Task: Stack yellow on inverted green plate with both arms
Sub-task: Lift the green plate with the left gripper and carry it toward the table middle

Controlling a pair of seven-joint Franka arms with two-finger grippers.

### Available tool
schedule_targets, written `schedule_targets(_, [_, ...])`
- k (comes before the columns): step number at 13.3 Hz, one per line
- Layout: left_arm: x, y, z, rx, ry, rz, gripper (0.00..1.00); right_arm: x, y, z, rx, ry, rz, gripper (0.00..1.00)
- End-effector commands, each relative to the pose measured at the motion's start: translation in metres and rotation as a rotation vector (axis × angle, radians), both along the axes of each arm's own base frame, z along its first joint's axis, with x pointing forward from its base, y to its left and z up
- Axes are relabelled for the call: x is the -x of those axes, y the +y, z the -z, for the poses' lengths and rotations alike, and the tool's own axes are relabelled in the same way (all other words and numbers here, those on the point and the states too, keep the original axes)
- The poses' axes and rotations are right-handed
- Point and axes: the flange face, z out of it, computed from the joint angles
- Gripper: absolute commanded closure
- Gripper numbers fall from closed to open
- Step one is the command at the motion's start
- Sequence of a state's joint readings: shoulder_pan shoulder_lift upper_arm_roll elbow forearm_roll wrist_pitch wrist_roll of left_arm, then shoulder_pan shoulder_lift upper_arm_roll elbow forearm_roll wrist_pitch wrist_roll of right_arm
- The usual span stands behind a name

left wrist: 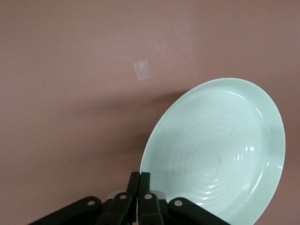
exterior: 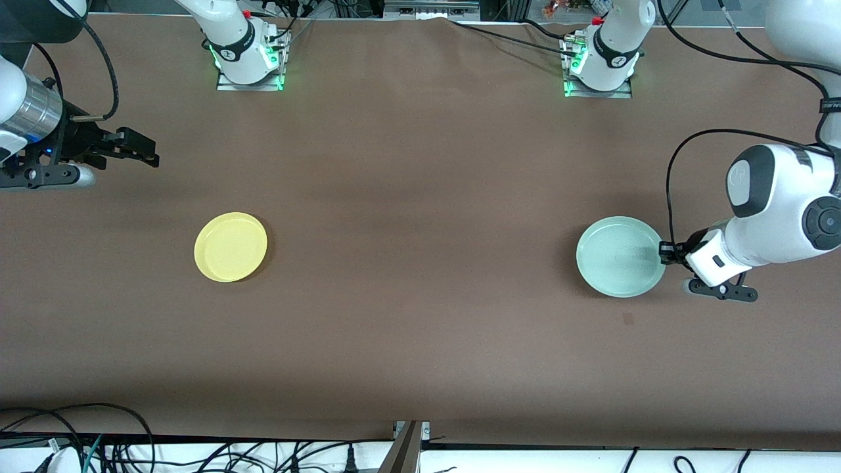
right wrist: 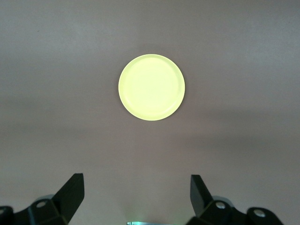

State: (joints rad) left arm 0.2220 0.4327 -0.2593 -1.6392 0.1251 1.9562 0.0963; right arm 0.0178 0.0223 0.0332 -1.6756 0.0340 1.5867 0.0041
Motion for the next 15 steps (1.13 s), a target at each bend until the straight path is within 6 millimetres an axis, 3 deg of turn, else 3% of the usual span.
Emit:
schedule_targets(1, [-0.011, -0.043, -0.028, -0.144, -0.043, 0.06, 1.0, 0.001, 0.0, -0.002, -0.003, 0.004, 0.013, 0.0])
schedule_targets(3, [-0.009, -0.095, -0.063, -0.252, -0.048, 0.071, 1.0, 0.001, 0.0, -0.002, -0.003, 0.004, 0.013, 0.0])
schedule_targets(5, [0.004, -0.156, -0.084, -0.351, -0.056, 0.095, 1.0, 0.001, 0.0, -0.002, -0.003, 0.006, 0.013, 0.0])
schedule_targets(9, [0.051, -0.271, -0.091, -0.644, -0.178, 0.136, 1.0, 0.001, -0.001, -0.002, -0.003, 0.004, 0.016, 0.0])
schedule_targets(12, [0.094, -0.351, -0.082, -0.774, -0.289, 0.175, 1.0, 0.0, -0.001, -0.001, -0.003, 0.006, 0.016, 0.0])
schedule_targets(15, [0.135, -0.424, -0.035, -0.833, -0.386, 0.195, 1.0, 0.001, -0.001, -0.001, -0.003, 0.008, 0.016, 0.0])
